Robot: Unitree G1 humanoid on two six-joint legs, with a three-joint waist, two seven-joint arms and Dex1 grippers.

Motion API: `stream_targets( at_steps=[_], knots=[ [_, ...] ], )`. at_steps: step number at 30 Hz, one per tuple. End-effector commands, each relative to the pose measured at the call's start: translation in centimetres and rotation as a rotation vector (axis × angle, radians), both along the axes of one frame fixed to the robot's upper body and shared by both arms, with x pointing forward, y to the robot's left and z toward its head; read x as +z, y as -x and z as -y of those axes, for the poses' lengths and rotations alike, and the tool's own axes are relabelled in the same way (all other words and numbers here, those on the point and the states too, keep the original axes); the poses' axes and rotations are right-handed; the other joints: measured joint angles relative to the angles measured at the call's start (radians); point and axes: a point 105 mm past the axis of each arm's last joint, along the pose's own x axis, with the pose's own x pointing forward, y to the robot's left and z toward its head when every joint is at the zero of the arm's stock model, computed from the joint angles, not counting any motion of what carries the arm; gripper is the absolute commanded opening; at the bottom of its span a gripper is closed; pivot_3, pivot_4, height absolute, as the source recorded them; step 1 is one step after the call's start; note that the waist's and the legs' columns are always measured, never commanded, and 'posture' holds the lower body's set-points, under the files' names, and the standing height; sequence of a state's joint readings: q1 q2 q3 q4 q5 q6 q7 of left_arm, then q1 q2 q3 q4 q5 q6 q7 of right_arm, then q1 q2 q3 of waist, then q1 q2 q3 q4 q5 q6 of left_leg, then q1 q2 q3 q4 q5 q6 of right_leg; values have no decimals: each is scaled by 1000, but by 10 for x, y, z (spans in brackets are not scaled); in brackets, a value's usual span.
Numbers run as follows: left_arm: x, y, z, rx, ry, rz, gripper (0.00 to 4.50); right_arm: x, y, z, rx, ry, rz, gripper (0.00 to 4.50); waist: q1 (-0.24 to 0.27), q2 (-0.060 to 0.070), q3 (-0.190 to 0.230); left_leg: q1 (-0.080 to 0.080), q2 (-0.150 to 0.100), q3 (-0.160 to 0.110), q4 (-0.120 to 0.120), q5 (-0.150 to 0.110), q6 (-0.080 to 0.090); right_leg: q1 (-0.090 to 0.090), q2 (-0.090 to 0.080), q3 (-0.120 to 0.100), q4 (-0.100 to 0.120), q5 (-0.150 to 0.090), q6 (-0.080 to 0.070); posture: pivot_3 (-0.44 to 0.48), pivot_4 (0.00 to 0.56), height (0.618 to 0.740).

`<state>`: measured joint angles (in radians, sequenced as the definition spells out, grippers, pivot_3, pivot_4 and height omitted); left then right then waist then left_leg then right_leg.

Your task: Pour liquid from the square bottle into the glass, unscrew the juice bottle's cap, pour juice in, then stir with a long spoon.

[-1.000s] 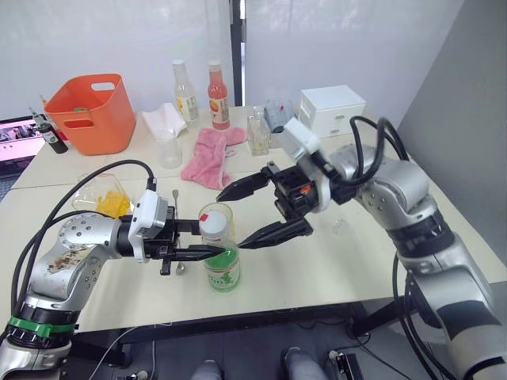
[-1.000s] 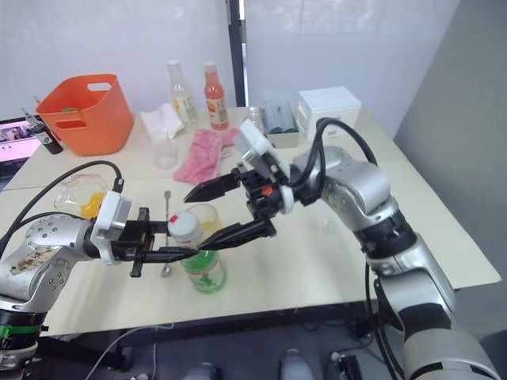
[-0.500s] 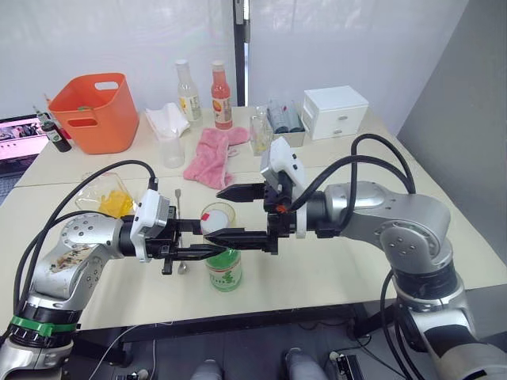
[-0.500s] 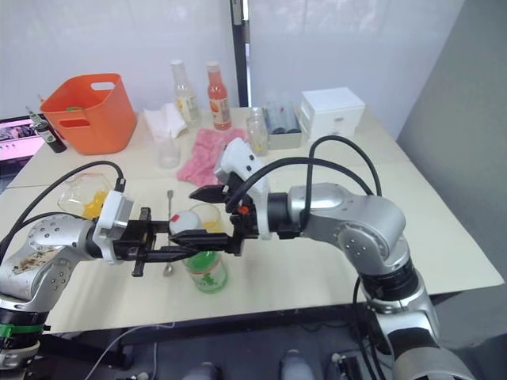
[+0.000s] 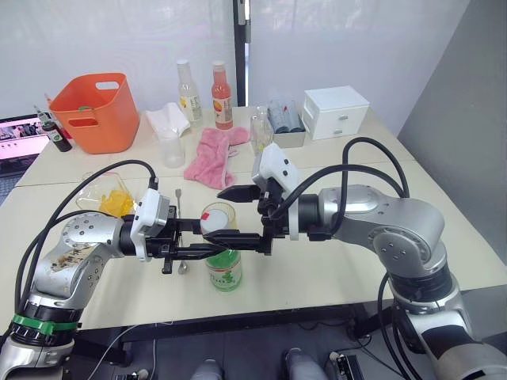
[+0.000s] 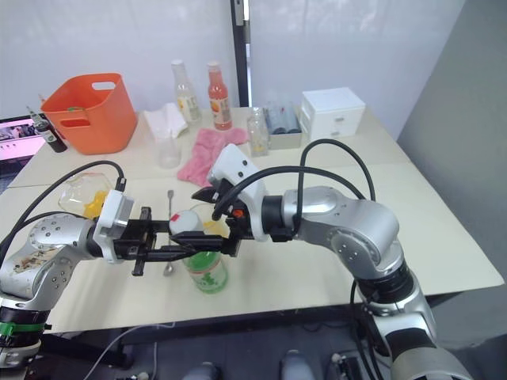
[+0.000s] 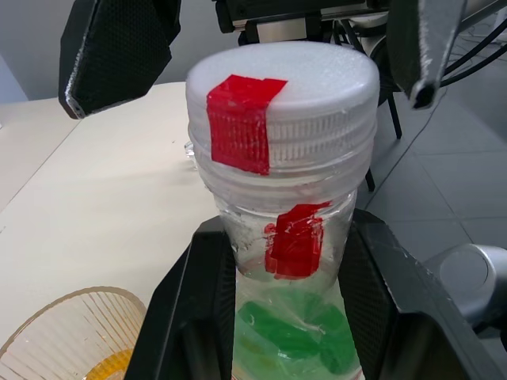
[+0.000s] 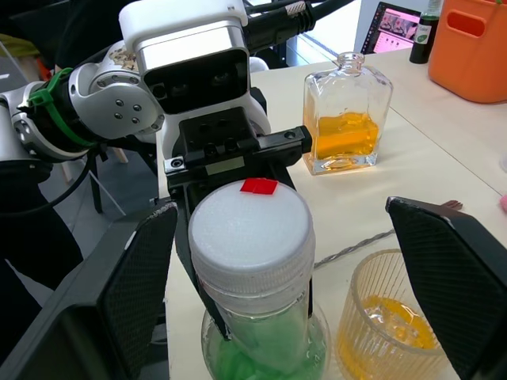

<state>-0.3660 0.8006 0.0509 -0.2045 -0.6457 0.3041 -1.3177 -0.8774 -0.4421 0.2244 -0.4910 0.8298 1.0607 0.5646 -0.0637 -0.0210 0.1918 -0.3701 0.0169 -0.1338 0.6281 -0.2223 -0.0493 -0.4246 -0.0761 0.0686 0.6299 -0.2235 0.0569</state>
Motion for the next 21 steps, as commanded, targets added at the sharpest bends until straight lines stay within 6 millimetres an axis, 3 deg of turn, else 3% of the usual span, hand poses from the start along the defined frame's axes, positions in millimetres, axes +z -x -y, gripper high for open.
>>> stream_targets(
  at_steps=[1, 5, 10, 17, 21],
  knots=[
    [-10, -1, -1, 10, -54, -27, 1400, 5, 5, -1, 17, -19, 32, 4446, 0, 0, 0, 0, 0, 0, 0, 0, 0, 0, 0, 0, 0, 0, 0, 0, 150, 739],
    [-11, -1, -1, 8, -56, -28, 1400, 5, 5, -1, 16, -22, 33, 3364, 0, 0, 0, 0, 0, 0, 0, 0, 0, 0, 0, 0, 0, 0, 0, 0, 150, 739],
    [-11, -1, -2, 8, -58, -28, 1400, 6, 5, -2, 14, -25, 33, 1701, 0, 0, 0, 0, 0, 0, 0, 0, 0, 0, 0, 0, 0, 0, 0, 0, 150, 739],
    [-11, 0, -3, 10, -63, -31, 1400, 8, 4, -4, 30, -43, 37, 1673, -1, 0, 0, 0, 0, 0, 0, 0, 0, 0, 0, 0, 0, 0, 0, 0, 150, 739],
    [-11, 0, -3, 11, -66, -32, 1400, 7, 5, -3, 135, -18, 49, 1673, -3, 0, 0, 0, 0, 0, 0, 0, 0, 0, 0, 0, 0, 0, 0, 0, 150, 739]
  ],
)
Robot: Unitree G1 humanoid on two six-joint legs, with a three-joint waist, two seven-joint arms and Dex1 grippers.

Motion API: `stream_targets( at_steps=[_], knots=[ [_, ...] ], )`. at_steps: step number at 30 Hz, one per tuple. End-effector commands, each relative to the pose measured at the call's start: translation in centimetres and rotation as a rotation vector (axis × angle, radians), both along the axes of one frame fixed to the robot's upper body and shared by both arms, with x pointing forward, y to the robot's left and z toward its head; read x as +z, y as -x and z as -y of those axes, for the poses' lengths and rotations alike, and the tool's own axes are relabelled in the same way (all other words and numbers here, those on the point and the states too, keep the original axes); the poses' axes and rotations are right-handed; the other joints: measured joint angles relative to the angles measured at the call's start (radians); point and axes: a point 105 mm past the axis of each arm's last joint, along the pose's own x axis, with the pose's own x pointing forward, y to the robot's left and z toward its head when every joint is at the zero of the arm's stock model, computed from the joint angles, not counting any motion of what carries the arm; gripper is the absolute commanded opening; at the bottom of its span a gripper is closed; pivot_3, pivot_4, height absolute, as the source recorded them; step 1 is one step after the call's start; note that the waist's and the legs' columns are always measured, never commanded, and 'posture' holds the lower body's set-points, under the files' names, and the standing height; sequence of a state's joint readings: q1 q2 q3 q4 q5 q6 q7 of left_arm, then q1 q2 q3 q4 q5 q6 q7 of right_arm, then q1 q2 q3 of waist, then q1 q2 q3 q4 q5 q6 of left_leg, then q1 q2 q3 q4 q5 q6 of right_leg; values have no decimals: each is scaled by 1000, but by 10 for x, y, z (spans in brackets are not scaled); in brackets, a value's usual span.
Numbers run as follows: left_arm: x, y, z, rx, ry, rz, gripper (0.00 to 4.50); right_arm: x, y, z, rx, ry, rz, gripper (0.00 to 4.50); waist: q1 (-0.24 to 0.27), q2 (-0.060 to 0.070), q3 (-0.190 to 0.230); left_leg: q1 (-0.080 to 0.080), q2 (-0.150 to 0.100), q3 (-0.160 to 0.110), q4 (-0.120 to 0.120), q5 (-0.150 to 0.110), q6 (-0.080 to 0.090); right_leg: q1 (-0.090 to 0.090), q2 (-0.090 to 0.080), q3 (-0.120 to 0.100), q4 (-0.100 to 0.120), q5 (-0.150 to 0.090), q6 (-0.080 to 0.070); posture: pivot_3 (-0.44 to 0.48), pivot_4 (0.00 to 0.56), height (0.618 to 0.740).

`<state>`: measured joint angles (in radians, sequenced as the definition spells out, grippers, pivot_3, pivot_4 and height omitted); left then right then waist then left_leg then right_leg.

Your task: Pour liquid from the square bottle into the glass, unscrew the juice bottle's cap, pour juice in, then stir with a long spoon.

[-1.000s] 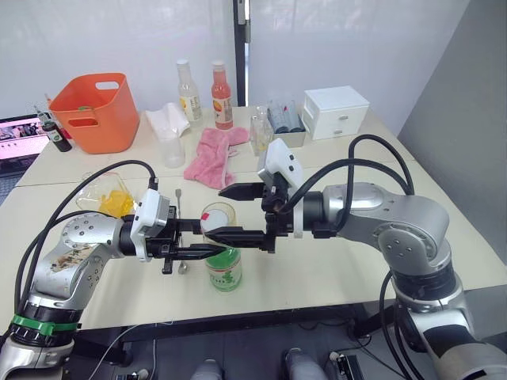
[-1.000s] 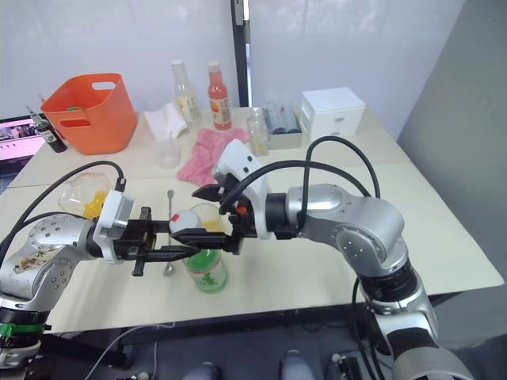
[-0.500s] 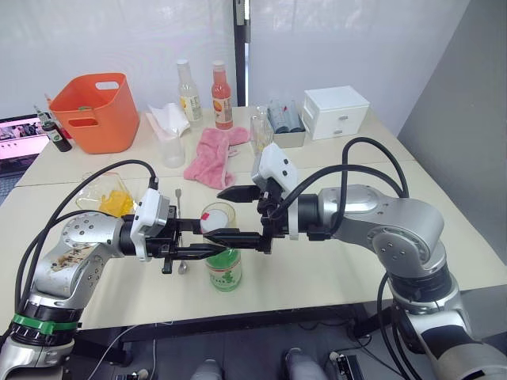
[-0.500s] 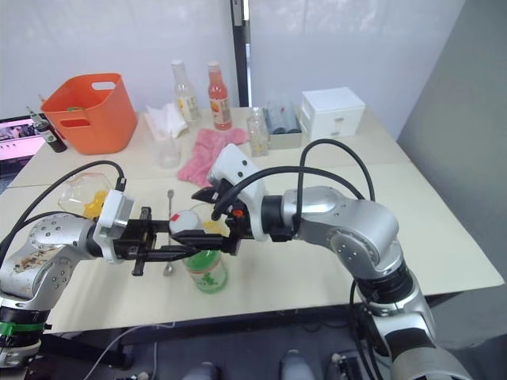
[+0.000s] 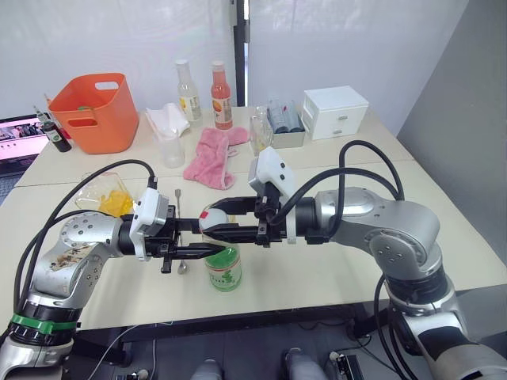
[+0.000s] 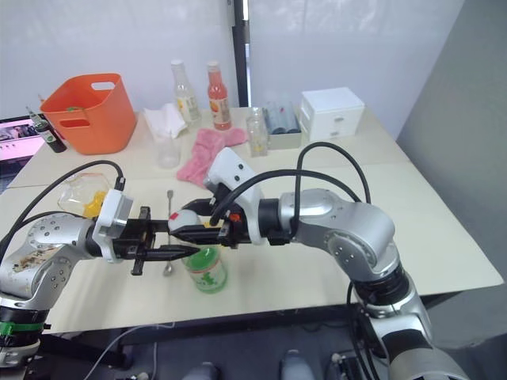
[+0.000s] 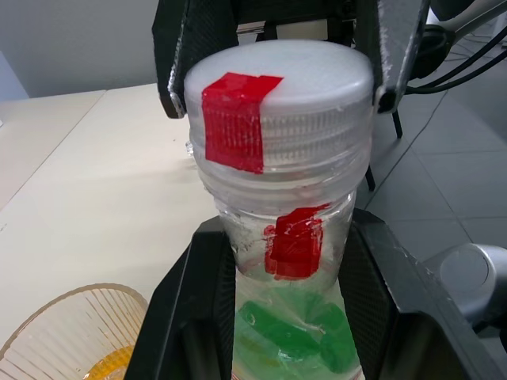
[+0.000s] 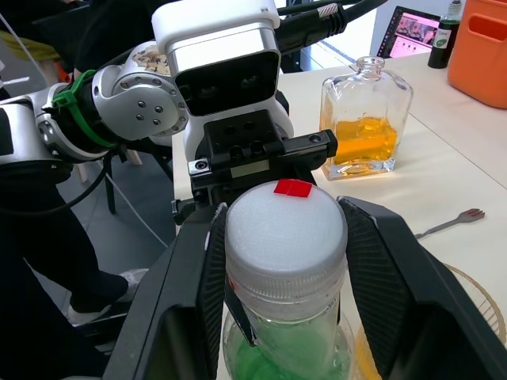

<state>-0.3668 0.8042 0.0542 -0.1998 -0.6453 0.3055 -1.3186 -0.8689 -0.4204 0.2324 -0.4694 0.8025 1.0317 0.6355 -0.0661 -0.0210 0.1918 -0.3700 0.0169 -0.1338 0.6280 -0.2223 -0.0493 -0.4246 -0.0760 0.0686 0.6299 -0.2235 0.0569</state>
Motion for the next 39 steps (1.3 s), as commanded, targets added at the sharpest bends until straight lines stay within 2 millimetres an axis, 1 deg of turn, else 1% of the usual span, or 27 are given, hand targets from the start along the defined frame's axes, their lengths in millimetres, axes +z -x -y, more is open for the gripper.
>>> stream_targets(
  at_steps=[1, 4, 7, 9, 12, 16, 21, 27, 36, 39],
  knots=[
    [-11, 1, -2, 5, -64, -31, 1400, 8, 1, 2, 95, 6, 69, 1673, -1, 0, 0, 0, 0, 0, 0, 0, 0, 0, 0, 0, 0, 0, 0, 0, 150, 739],
    [-12, 1, -2, 4, -67, -31, 1400, 0, -7, 5, 236, 95, 102, 1673, -2, 0, 0, 0, 0, 0, 0, 0, 0, 0, 0, 0, 0, 0, 0, 0, 150, 739],
    [-12, 1, -2, 5, -67, -31, 1400, 4, -12, 4, 348, 130, 97, 1673, -3, 0, 0, 1, 0, 0, 0, 0, 0, 1, 0, 0, 0, 0, 0, 0, 150, 739],
    [-12, 1, -2, 5, -65, -31, 1400, 3, -23, 3, 406, 195, 125, 1673, -4, 0, 0, 1, 1, 0, 0, 0, 0, 1, 1, 0, 0, 0, 0, 0, 150, 739],
    [-12, 1, -2, 6, -63, -30, 1400, 4, -34, 0, 476, 263, 150, 1673, -4, 0, 0, 1, 1, 0, 0, 0, 0, 1, 1, 0, 0, 0, 0, 0, 150, 739],
    [-12, 2, -2, 7, -60, -31, 1400, 7, -36, -3, 589, 320, 157, 1673, -4, 0, 0, 1, 0, 0, 0, 0, 0, 1, 0, 0, 0, 0, 0, 0, 150, 739],
    [-13, 2, -1, 8, -54, -31, 1400, 9, -46, -11, 578, 334, 171, 1673, -4, 0, 0, 2, 0, 0, 0, 0, 0, 1, 0, 0, 1, 0, 0, 0, 150, 739],
    [-13, 1, 0, 9, -52, -31, 1400, 13, -42, -10, 594, 307, 170, 1673, -4, 0, 0, 2, 0, 0, 0, 0, 0, 1, 0, 0, 2, 0, 0, 0, 150, 739],
    [-14, 1, -1, 4, -55, -33, 1400, 44, -25, -4, 631, 190, 157, 1673, -2, 0, 0, 2, 0, 0, 0, 0, 0, 0, 0, 0, 2, 0, 0, 0, 150, 739],
    [-14, 1, 0, 1, -56, -33, 1400, 57, -25, 0, 606, 139, 150, 1673, -2, 0, 0, 2, 0, 0, 0, 0, 0, 0, 0, 0, 2, 0, 0, 0, 150, 739]
  ],
)
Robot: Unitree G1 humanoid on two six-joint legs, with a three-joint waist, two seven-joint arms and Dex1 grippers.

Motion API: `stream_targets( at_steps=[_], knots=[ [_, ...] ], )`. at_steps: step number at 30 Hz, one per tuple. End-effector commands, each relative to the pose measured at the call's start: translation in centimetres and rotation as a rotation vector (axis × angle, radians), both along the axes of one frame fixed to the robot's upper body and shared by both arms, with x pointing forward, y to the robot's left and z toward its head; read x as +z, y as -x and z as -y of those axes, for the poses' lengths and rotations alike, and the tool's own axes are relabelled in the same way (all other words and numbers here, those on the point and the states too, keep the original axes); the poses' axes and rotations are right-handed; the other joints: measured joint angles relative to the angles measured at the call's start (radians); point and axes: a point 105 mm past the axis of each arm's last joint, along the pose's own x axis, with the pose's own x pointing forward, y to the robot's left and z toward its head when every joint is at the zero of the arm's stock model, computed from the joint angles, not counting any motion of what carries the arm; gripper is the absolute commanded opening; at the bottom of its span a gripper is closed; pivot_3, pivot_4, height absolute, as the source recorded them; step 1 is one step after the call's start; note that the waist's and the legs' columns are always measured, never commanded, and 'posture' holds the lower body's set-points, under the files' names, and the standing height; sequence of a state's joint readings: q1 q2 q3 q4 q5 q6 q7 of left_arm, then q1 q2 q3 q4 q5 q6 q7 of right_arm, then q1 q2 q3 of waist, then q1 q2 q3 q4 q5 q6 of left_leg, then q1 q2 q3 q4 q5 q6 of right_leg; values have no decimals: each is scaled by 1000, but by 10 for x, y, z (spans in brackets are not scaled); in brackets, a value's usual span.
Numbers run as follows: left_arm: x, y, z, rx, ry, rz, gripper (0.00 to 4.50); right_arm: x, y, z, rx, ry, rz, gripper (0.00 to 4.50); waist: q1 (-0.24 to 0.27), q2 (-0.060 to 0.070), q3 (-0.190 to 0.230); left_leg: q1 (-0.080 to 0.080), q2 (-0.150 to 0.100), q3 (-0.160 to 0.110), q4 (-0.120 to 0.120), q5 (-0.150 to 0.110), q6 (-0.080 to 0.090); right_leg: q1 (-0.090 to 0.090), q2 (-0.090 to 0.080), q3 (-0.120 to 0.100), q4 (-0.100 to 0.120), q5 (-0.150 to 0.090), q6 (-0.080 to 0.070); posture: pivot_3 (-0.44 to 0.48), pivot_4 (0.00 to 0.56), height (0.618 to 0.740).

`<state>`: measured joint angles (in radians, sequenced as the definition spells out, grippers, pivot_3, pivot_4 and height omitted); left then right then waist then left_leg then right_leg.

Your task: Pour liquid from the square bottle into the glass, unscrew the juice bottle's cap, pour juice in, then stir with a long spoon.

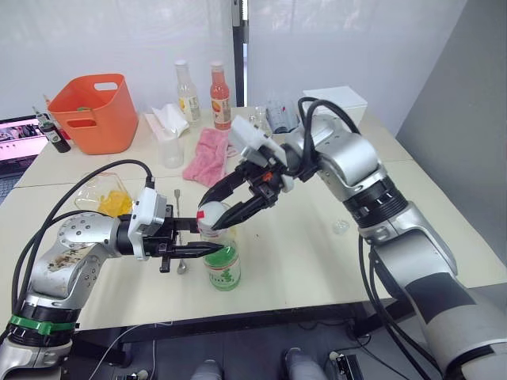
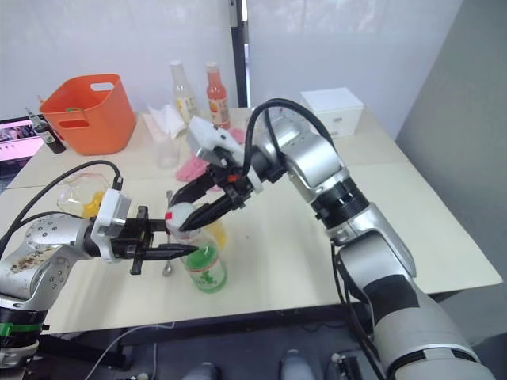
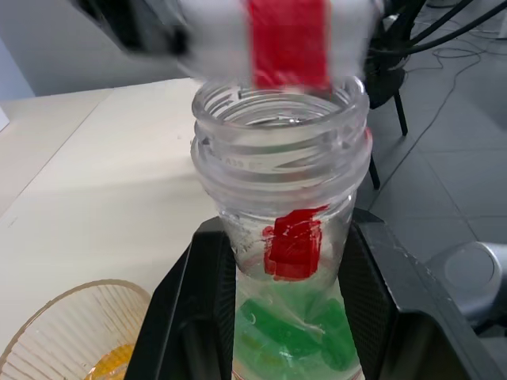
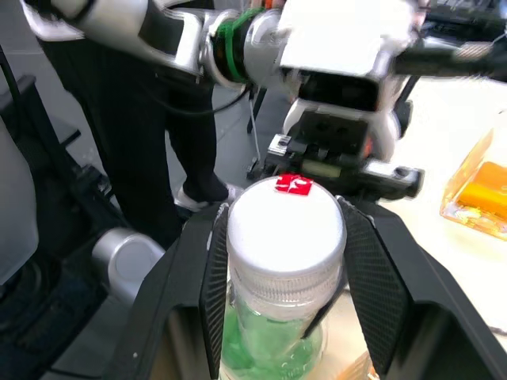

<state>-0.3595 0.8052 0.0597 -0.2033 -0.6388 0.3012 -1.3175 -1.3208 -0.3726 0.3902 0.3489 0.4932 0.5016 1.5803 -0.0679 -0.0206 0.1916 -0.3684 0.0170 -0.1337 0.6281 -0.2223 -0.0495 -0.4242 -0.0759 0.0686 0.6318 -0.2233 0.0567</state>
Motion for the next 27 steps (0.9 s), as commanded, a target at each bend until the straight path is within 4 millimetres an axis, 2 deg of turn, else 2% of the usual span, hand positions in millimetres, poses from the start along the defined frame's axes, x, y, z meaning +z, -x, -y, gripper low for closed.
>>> stream_targets(
  at_steps=[1, 4, 6, 11, 13, 15, 18, 27],
  knots=[
    [-13, 1, 1, -6, -51, -39, 1400, 26, 7, 7, 11, -74, 5, 1673, -1, 0, 0, 0, 0, 0, 0, 0, 0, 0, 0, 0, 0, 0, 0, 0, 150, 739],
    [-13, 1, 1, -8, -50, -39, 1400, 35, -3, 22, -92, -125, -15, 1673, 1, 0, 0, 0, 0, 0, 0, 0, 0, 0, 0, 0, 0, 0, 0, 0, 150, 739],
    [-13, 1, 2, -8, -48, -38, 1400, 31, -12, 39, -197, -134, -22, 1673, 7, 0, 0, -1, 0, 0, 0, 0, 0, 0, 0, 0, -1, 0, 0, 0, 150, 739],
    [-13, 2, 1, -8, -43, -37, 1400, -14, -43, 90, -581, -71, -52, 1673, 10, -1, 0, -1, -1, 0, 0, 0, 0, 0, -1, 0, -2, 0, 0, 0, 150, 739],
    [-12, 2, 1, -8, -42, -35, 1400, -49, -57, 118, -787, -27, -82, 1673, 10, -1, 0, -1, -1, 0, 0, 0, 0, 0, -1, 0, -2, 0, 0, 0, 150, 739],
    [-12, 3, 1, -8, -42, -34, 1400, -70, -61, 133, -893, 4, -90, 1673, 7, -1, 0, -1, 0, 0, 0, 0, 0, 0, -1, 0, -2, 0, 0, 0, 150, 739],
    [-12, 3, 0, -6, -42, -33, 1400, -99, -64, 144, -999, 34, -69, 1673, 1, 0, 0, -1, -1, 1, 0, 0, 0, 0, -1, 1, -2, 0, 0, 0, 150, 739],
    [-11, 2, -2, 0, -43, -24, 1400, -160, -69, 158, -1194, 19, -112, 1673, 1, -1, 0, -1, -1, 1, 0, 0, 0, 1, -1, 1, -2, 0, 1, 0, 150, 739]
  ],
)
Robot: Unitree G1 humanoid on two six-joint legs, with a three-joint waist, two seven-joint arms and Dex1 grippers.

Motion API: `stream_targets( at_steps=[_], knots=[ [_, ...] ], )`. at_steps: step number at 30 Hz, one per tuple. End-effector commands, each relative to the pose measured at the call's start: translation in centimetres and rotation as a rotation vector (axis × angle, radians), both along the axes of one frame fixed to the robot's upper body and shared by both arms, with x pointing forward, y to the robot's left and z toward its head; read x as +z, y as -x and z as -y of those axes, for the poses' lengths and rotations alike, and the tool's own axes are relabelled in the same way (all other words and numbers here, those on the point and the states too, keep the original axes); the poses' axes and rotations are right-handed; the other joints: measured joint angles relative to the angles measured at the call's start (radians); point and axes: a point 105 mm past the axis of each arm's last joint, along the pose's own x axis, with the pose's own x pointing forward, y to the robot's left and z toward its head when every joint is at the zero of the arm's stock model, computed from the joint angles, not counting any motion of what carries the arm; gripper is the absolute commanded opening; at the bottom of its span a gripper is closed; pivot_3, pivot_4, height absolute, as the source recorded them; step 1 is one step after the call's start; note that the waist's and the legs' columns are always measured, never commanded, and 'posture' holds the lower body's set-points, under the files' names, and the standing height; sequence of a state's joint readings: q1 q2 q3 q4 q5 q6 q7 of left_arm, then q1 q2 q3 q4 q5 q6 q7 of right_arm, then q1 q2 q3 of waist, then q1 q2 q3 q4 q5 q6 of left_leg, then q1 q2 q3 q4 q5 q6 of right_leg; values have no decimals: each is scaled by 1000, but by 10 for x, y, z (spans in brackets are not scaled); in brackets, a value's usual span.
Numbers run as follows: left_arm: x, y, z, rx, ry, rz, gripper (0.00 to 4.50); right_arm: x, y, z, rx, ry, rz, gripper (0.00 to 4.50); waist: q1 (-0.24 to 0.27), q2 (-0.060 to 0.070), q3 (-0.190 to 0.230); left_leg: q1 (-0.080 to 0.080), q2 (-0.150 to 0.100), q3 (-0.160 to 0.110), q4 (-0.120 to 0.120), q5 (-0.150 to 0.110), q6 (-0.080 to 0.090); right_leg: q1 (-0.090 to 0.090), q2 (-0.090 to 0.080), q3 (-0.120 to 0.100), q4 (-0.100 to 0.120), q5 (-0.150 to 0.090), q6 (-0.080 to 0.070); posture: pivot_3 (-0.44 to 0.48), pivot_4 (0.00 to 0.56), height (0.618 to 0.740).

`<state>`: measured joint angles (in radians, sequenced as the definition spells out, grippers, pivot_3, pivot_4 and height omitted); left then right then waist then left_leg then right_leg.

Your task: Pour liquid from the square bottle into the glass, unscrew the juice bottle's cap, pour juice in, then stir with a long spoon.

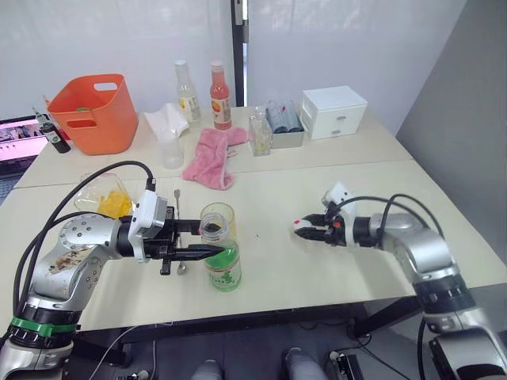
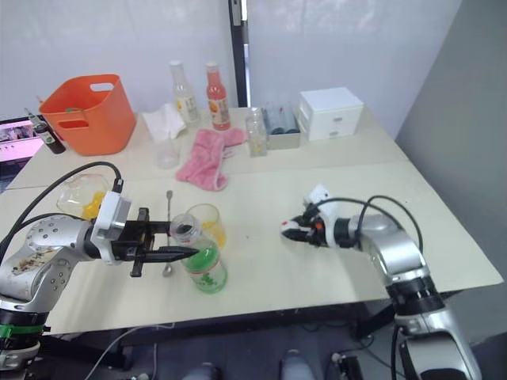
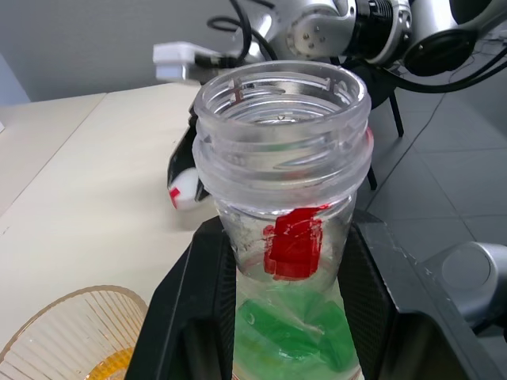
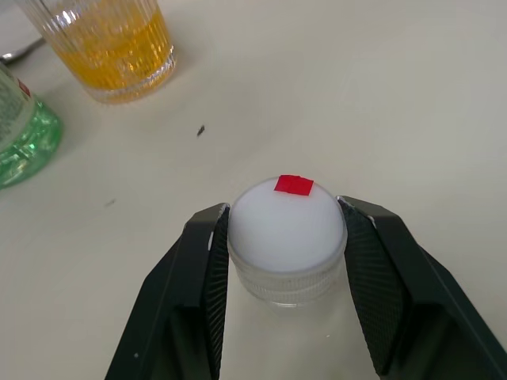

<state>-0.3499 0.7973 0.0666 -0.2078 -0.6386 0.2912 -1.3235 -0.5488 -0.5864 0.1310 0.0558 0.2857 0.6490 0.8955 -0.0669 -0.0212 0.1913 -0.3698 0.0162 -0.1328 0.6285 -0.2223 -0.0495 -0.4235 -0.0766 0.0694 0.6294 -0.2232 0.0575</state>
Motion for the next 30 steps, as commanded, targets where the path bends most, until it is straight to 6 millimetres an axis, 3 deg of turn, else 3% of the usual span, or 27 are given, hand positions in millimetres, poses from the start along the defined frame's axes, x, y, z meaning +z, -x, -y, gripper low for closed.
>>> stream_targets(
  at_steps=[1, 15, 16, 19, 22, 30],
  knots=[
    [-10, 1, -2, 7, -51, -30, 1400, 0, -6, 10, -55, 12, 58, 1673, 0, 0, 0, 0, 0, 0, 0, 0, 0, 0, 0, 0, 0, 0, 0, 0, 150, 739],
    [-11, 0, -4, 12, -50, -30, 1400, -16, -5, 12, -70, -107, 32, 1673, -1, 0, 0, 1, 0, 0, 0, 0, 0, 1, 0, 0, 0, 0, 0, 0, 150, 739],
    [-11, 0, -4, 12, -50, -30, 1400, -15, -4, 12, -68, -115, 35, 2641, -1, 0, 0, 1, 0, 0, 0, 0, 0, 1, 0, 0, 0, 0, 0, 0, 150, 739],
    [-11, 0, -5, 13, -50, -30, 1400, -8, -4, 11, -57, -146, 59, 3546, -1, 0, 0, 1, 0, 0, 0, 0, 0, 1, 0, 0, 0, 0, 0, 0, 150, 739],
    [-11, 0, -5, 13, -48, -30, 1400, 4, -2, 7, -24, -187, 98, 4460, -1, 0, 0, 1, 0, 0, 0, 0, 0, 1, 0, 0, 0, 0, 0, 0, 150, 739],
    [-9, 2, -8, 20, -33, -22, 1400, 85, 18, -13, 122, -333, 272, 4460, -3, 0, 0, 1, 0, 0, 0, 0, 0, 1, 1, 0, 0, 0, 0, 0, 150, 739]
  ],
)
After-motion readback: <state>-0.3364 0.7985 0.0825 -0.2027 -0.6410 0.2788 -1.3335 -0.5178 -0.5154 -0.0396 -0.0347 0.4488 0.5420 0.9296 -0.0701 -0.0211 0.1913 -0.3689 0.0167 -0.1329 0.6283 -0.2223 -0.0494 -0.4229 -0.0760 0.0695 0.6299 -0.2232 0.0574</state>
